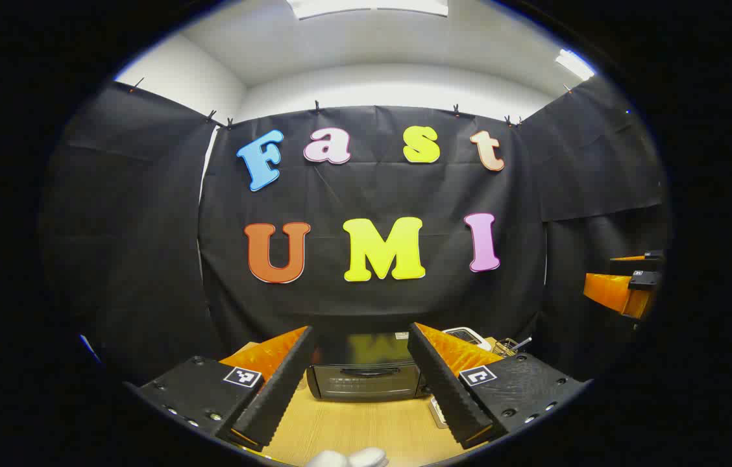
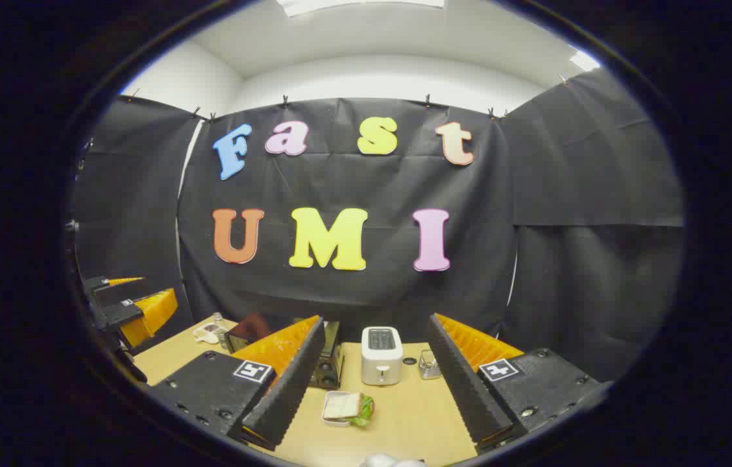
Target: Open the electric oven with the left hand, put the food in, and close the electric oven.
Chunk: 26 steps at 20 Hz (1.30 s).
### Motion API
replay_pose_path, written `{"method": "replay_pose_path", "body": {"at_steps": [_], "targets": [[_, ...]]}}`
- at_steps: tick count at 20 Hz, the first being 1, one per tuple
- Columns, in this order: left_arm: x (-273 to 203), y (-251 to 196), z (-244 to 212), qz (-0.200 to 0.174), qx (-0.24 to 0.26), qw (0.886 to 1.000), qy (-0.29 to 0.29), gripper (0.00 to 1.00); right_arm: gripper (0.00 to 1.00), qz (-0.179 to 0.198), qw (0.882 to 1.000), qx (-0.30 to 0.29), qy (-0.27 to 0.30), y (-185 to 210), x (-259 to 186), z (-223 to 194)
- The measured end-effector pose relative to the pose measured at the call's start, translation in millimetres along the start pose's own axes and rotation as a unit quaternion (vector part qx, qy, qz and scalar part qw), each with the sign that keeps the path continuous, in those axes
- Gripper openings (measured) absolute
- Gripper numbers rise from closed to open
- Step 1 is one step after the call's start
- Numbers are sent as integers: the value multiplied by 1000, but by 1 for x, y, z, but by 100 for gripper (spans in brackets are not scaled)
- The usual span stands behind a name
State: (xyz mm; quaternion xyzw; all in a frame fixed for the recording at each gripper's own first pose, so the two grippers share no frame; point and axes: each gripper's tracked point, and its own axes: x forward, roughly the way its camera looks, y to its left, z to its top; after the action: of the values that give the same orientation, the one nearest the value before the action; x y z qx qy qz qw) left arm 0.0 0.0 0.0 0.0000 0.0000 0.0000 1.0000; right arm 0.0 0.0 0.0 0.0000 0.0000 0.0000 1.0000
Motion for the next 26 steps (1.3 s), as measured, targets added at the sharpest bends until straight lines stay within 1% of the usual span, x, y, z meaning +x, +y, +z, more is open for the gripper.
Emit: {"method": "replay_pose_path", "body": {"at_steps": [7,8,9,12,14,16,17,19,20,21,22,23,25,26], "targets": [[21,5,-11,9,3,1000,13,95,100,-4,1000,-2,-1,-5,14,1],[23,5,-10,9,3,1000,13,95,91,-6,1000,-5,0,-6,15,0],[26,5,-10,10,4,1000,10,95,100,-6,1000,-7,1,-7,17,0],[38,-2,-19,3,3,1000,15,95,100,-6,1000,-8,4,-9,22,-2],[53,-13,-30,-10,-16,1000,21,95,100,-10,1000,-7,4,-12,23,-2],[74,-24,-50,-21,-31,998,40,95,100,-15,1000,-4,2,-18,22,-1],[84,-27,-61,-22,-36,998,49,95,91,-19,1000,-6,5,-22,22,-3],[110,-33,-92,-23,-31,997,74,95,91,-29,999,-11,8,-31,20,-4],[124,-32,-110,-17,-25,996,86,95,91,-34,999,-14,12,-36,18,-7],[138,-32,-128,-12,-22,995,100,95,100,-40,999,-17,13,-41,16,-8],[150,-30,-143,-6,-22,994,112,95,100,-47,999,-21,16,-47,15,-10],[163,-30,-155,-4,-20,993,114,95,91,-54,998,-22,19,-52,13,-11],[185,-28,-181,1,-4,991,132,95,91,-65,997,-25,31,-60,9,-18],[196,-27,-191,4,-4,990,141,100,91,-69,996,-30,36,-63,8,-22]]}}
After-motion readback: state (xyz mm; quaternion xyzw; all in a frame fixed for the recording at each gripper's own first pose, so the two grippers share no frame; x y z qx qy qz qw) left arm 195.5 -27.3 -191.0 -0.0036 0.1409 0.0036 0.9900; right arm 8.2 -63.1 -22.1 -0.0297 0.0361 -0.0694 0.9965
